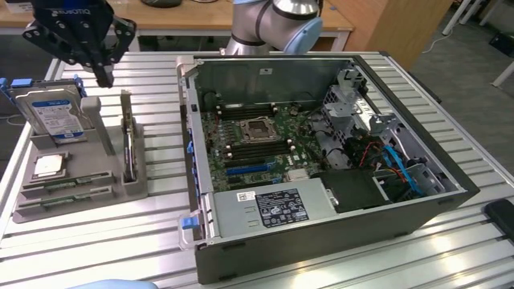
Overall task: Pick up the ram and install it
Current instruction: 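Reach for the ram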
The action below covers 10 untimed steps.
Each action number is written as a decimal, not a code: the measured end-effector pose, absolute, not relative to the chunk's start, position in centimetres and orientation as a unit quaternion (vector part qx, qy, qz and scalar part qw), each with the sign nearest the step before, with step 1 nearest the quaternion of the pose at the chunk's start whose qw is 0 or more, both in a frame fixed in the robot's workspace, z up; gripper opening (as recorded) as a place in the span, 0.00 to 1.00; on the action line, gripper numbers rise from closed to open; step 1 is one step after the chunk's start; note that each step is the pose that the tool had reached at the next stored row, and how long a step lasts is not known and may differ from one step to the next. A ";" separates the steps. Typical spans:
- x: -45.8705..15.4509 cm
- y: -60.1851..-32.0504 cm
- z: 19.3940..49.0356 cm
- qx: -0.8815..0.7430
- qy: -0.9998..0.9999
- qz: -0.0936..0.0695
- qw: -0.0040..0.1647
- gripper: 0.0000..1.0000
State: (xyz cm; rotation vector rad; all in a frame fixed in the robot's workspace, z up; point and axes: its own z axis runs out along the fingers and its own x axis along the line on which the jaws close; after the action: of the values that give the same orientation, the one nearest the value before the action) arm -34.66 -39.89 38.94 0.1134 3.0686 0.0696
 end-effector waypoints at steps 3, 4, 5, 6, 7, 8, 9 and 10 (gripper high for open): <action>-35.5 -39.9 38.9 0.037 0.998 0.023 0.035 0.10; -35.8 -39.9 38.9 0.037 0.998 0.023 0.035 0.10; -36.1 -39.9 38.9 0.037 0.998 0.023 0.035 0.10; -36.3 -39.9 38.9 0.037 0.998 0.023 0.035 0.10; -36.6 -39.9 38.9 0.037 0.998 0.023 0.035 0.10; -36.9 -39.9 38.9 0.037 0.998 0.023 0.035 0.10; -37.2 -39.9 38.9 0.037 0.998 0.023 0.035 0.10; -37.4 -39.9 38.9 0.037 0.998 0.023 0.035 0.10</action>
State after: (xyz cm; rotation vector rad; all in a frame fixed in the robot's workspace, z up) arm -37.43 -39.89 38.90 0.1133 3.0688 0.0695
